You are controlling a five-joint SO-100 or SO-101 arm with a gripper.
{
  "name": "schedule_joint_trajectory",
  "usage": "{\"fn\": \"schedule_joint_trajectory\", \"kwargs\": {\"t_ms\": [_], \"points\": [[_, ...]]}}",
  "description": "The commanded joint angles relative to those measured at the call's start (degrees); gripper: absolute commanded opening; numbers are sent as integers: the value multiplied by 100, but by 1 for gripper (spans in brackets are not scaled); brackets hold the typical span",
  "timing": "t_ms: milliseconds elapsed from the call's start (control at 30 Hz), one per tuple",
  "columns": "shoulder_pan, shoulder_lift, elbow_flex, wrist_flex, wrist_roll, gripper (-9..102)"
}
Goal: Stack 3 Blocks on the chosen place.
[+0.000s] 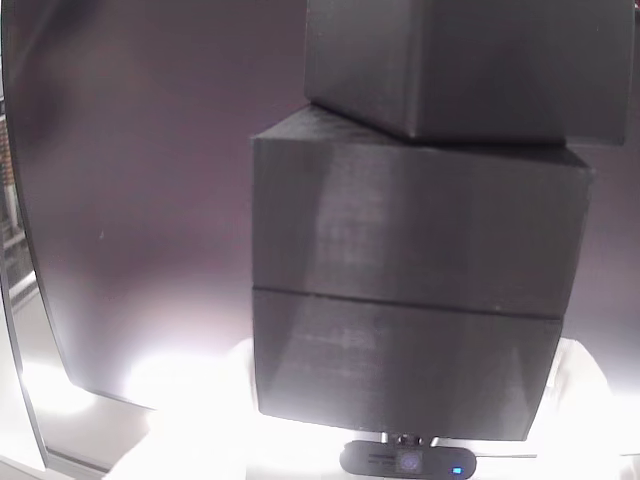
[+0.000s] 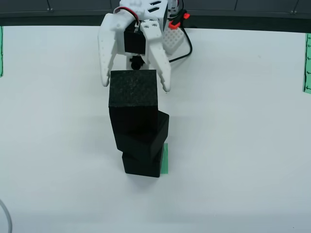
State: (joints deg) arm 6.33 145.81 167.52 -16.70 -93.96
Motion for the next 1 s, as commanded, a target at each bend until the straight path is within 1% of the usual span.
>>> {"fn": "schedule_joint_trajectory", "kwargs": {"t_ms": [0,133,400,533,633,833,900,967], "points": [[0,132,18,-220,-18,34],[9,158,79,-396,-18,34],[79,677,229,-378,141,34],[9,1028,202,88,369,34],[-35,1292,220,519,747,30],[-185,1837,246,905,2127,19],[-255,2030,141,1257,2698,14],[-316,2215,79,1521,3349,4]]}}
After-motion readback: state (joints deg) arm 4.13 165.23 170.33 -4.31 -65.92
